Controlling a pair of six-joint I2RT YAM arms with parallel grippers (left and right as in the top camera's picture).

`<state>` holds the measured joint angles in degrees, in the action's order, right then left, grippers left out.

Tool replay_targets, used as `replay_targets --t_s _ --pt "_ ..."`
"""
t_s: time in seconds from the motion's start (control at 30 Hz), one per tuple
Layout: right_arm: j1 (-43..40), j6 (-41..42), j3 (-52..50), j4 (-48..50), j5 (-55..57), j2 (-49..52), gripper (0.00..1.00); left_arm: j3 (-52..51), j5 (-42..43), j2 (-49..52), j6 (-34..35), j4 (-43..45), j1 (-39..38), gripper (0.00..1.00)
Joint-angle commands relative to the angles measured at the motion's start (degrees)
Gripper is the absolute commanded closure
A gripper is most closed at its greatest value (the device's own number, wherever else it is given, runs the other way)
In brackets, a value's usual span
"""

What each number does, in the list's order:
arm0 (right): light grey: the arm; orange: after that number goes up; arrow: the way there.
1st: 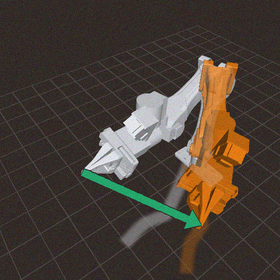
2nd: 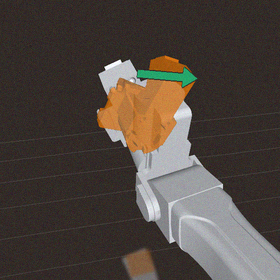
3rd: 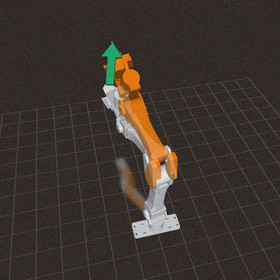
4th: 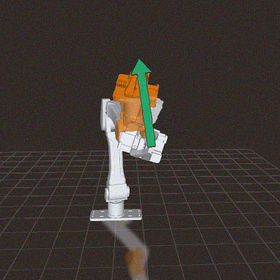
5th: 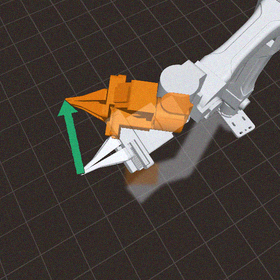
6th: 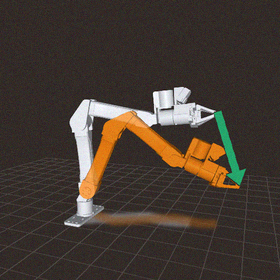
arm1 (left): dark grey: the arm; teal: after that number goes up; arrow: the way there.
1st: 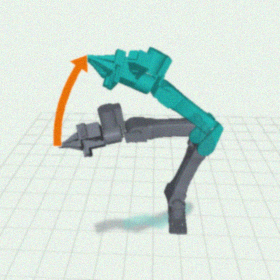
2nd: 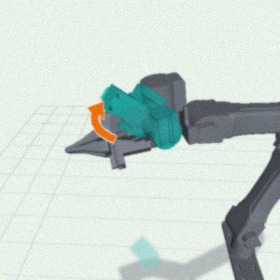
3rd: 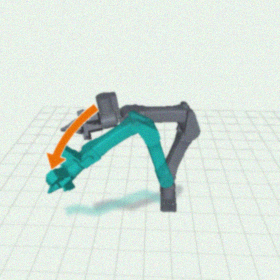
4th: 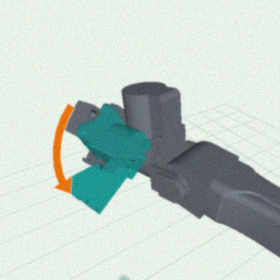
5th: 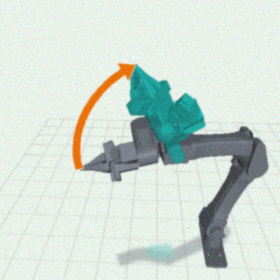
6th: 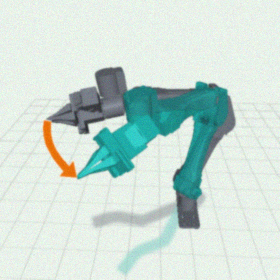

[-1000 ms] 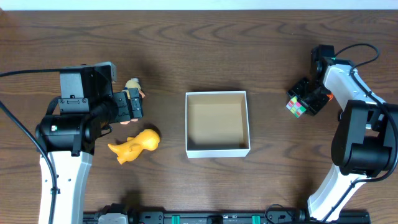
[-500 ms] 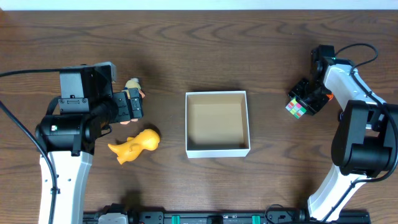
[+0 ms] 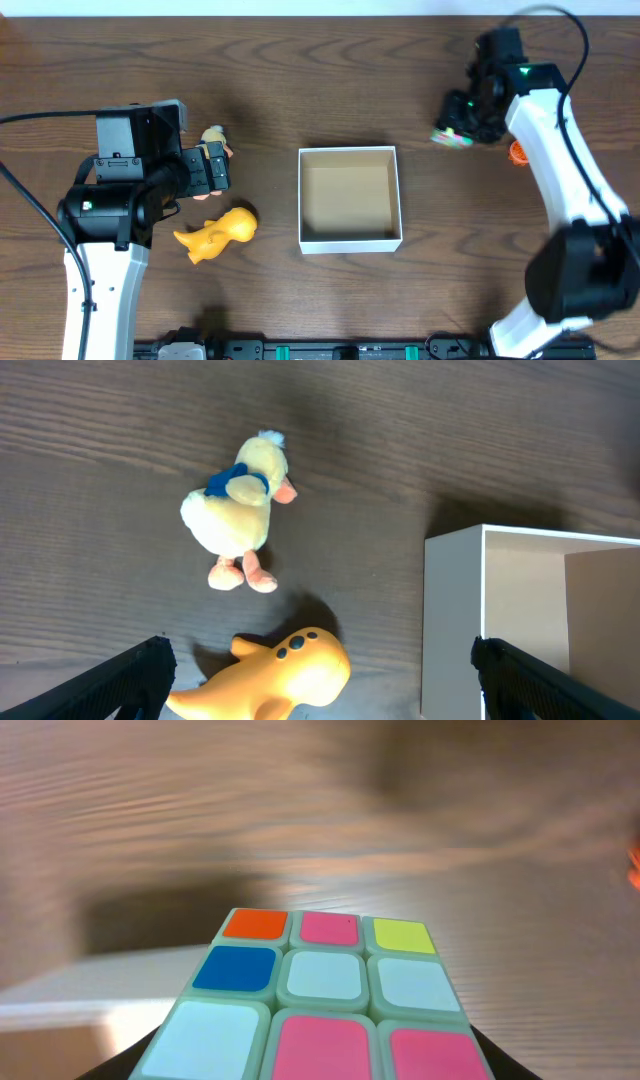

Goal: Pack container
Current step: 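Carry the cube with the right gripper over the white box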

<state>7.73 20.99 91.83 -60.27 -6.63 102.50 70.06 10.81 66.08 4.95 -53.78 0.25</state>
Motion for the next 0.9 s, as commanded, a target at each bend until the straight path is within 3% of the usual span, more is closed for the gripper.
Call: replay_targets --t_s 0.0,0.23,0.6,0.87 --pt "6.56 -4.81 2.08 -1.51 -1.49 -5.38 0.96 0.98 0.55 0.31 0.74 -0.2 -0.17 0.02" --pt "19.47 -0.63 1.44 -4.09 1.33 -6.25 0.95 0.98 0.55 0.63 0.74 -0.2 -0.17 0.02" --pt "27.39 21.14 -3.04 -3.98 11.85 1.9 0.95 0.98 0.55 0.63 0.74 -0.2 -0.17 0.02" --pt "26.73 18.64 -5.9 1.79 12.48 7.13 0.92 0.98 0.55 0.63 0.74 -0.22 -0.17 0.02"
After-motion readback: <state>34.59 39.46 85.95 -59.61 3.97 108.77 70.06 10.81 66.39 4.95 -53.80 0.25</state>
